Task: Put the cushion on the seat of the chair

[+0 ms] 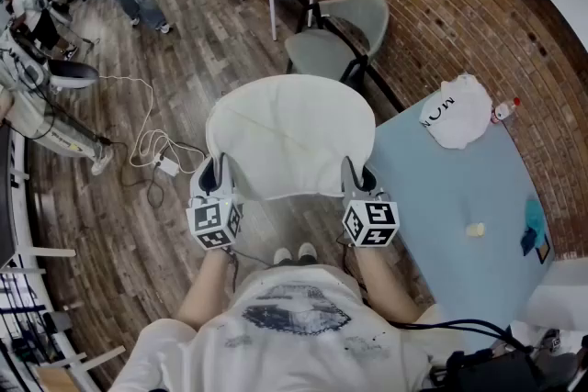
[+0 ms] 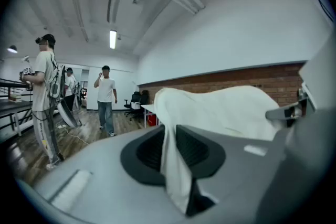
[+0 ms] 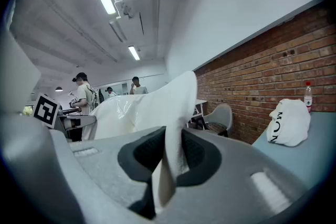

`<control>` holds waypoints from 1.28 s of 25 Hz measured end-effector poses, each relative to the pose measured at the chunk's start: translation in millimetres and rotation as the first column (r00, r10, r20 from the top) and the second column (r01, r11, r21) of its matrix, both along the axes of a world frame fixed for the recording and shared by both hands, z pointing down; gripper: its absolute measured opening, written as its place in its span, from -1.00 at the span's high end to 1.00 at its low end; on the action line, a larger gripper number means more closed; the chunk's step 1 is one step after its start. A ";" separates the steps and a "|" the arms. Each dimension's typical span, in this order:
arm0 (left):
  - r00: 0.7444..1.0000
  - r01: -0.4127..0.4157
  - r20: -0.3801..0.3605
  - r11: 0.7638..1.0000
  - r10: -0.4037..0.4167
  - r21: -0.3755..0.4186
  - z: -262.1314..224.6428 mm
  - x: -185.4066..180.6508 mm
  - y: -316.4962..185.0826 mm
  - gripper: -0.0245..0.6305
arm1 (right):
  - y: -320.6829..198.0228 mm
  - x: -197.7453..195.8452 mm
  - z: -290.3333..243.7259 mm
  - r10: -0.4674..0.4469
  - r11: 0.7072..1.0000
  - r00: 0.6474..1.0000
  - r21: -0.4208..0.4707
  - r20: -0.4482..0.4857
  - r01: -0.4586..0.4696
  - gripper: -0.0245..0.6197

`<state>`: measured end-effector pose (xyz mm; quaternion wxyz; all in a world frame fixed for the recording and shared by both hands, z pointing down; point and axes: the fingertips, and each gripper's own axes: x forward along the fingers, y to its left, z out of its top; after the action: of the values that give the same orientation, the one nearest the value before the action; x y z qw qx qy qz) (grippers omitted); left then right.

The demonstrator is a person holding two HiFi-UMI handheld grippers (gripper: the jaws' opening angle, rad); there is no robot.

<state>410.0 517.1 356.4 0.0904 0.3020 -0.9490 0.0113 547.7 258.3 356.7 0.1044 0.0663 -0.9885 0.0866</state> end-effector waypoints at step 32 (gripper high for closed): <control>0.997 -0.064 -0.046 0.998 0.064 0.002 33.2 -225.4 -64.5 0.75 | -57.2 -204.0 31.4 0.052 0.998 0.997 -0.031 -0.058 -0.054 0.79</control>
<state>184.7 452.6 389.6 0.1115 0.3323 -0.9365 0.0072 343.7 201.1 388.1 0.1314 0.0931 -0.9815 0.1037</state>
